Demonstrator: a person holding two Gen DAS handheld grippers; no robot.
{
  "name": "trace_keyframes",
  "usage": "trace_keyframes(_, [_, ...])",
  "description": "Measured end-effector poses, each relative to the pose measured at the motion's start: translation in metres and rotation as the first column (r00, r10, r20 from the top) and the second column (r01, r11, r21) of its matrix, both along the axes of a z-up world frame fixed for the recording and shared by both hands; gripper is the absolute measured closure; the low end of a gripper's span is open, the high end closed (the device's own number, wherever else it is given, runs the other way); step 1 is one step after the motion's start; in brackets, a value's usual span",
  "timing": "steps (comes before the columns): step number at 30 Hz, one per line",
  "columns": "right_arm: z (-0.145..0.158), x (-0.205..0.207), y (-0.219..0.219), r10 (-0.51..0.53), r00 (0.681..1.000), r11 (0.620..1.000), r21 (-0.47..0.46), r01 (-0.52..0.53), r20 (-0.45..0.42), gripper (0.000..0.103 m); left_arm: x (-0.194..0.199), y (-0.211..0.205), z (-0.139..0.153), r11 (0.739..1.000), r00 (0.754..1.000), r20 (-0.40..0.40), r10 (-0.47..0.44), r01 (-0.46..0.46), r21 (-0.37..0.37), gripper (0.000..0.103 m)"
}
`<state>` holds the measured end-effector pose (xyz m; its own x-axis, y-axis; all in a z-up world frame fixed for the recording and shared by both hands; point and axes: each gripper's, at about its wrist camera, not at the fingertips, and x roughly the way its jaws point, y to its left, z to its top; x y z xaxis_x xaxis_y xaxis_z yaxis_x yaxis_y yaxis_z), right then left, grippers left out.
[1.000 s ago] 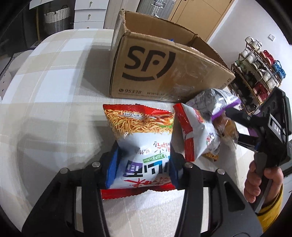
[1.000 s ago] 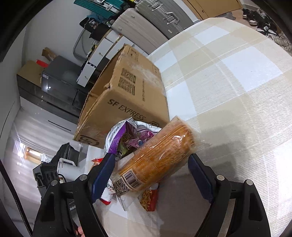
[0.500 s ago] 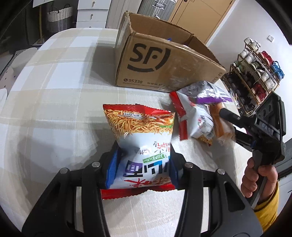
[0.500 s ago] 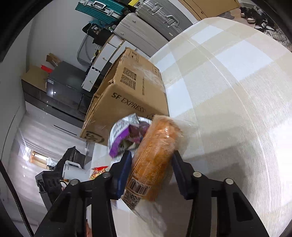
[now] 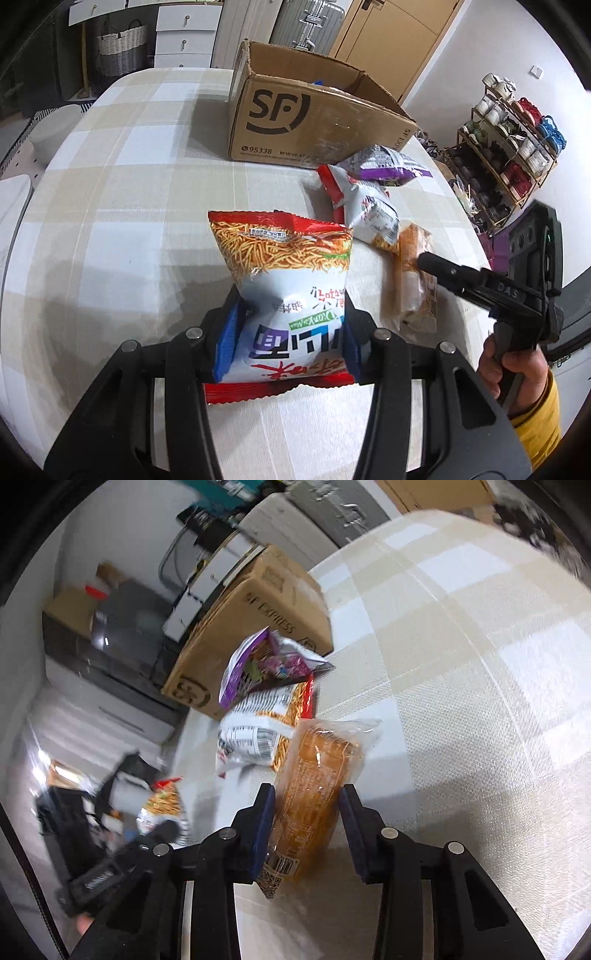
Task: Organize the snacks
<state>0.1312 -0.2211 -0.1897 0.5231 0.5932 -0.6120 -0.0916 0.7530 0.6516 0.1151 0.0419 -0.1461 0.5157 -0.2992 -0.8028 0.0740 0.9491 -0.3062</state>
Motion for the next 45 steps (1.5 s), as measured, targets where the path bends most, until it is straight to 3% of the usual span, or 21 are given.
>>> trace_keyframes(7, [0.009,0.002,0.028,0.063,0.998,0.983,-0.173,-0.059,0.015,0.054,-0.016,0.01,-0.002,1.0,1.0,-0.001,0.014,-0.014,-0.008,0.059])
trace_keyframes(11, [0.015,-0.002,0.052,0.116,0.992,0.94,-0.327,-0.097,0.04,0.047,-0.027,0.013,-0.006,1.0,1.0,0.005,0.016,-0.016,-0.025,0.059])
trace_keyframes(14, [0.015,-0.002,0.063,0.138,0.989,0.905,-0.412,-0.105,0.051,0.047,-0.036,0.016,-0.008,0.999,1.0,0.01,0.015,-0.015,-0.035,0.059])
trace_keyframes(18, [0.014,-0.007,0.068,0.136,0.988,0.891,-0.445,-0.091,0.069,0.052,-0.044,0.023,-0.005,0.999,1.0,0.018,0.026,-0.025,-0.046,0.059])
trace_keyframes(22, [0.015,-0.018,0.064,0.128,0.987,0.915,-0.394,-0.082,0.092,0.058,-0.054,0.025,0.005,0.998,0.996,0.069,0.053,-0.054,0.025,0.059])
trace_keyframes(28, [0.03,-0.041,0.047,0.087,0.988,0.968,-0.244,-0.055,0.125,0.063,-0.072,0.022,0.025,0.999,0.992,0.121,0.03,-0.032,0.012,0.059])
trace_keyframes(32, [0.048,-0.056,0.042,0.087,0.981,0.98,-0.189,-0.054,0.172,0.063,-0.082,0.018,0.036,1.0,0.99,0.143,0.02,-0.022,0.008,0.059])
trace_keyframes(38, [0.077,-0.078,0.026,0.067,0.969,0.998,-0.016,-0.065,0.237,0.064,-0.093,0.013,0.058,0.999,0.981,0.191,0.027,-0.034,0.03,0.059])
trace_keyframes(45, [0.132,-0.11,0.024,0.088,0.929,0.994,0.029,-0.105,0.36,0.064,-0.11,0.011,0.095,0.998,0.962,0.27,0.048,-0.059,0.035,0.059])
